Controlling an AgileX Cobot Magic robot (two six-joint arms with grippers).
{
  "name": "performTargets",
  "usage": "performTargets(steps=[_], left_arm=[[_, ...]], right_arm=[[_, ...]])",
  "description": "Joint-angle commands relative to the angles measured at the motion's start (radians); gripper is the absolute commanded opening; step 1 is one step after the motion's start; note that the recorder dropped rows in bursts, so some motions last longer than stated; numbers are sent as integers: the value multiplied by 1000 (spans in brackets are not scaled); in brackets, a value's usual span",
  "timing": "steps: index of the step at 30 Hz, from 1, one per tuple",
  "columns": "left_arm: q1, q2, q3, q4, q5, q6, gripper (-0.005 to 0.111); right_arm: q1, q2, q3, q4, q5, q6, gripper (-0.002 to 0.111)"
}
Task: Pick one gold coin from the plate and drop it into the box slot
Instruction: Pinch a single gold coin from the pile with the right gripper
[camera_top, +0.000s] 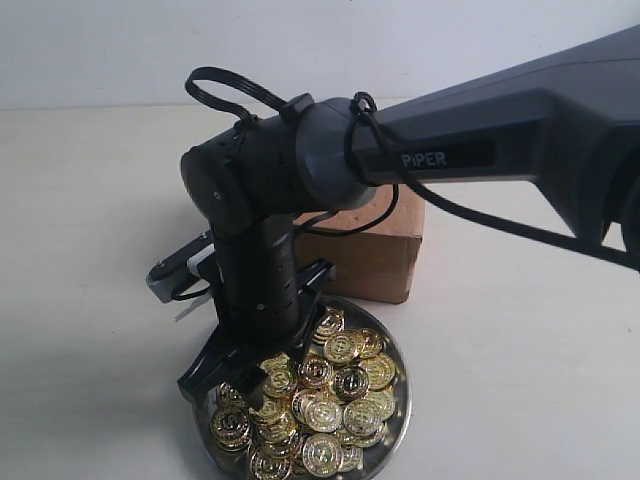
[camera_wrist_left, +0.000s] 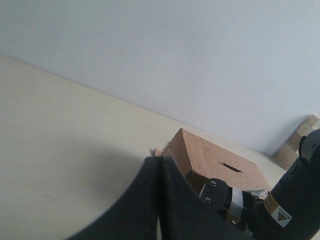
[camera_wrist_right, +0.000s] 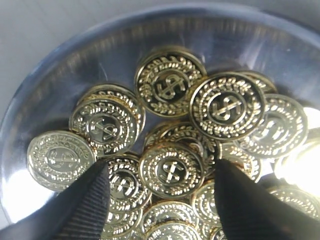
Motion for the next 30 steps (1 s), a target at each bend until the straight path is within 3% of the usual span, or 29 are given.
performTargets(steps=[1,30], left_arm=[[-6,-6,0,-1,1,1,0],[-6,-6,0,-1,1,1,0]], right_arm=[[2,-2,-7,2,-13,-2,58],[2,41,-7,-9,-13,0,57]])
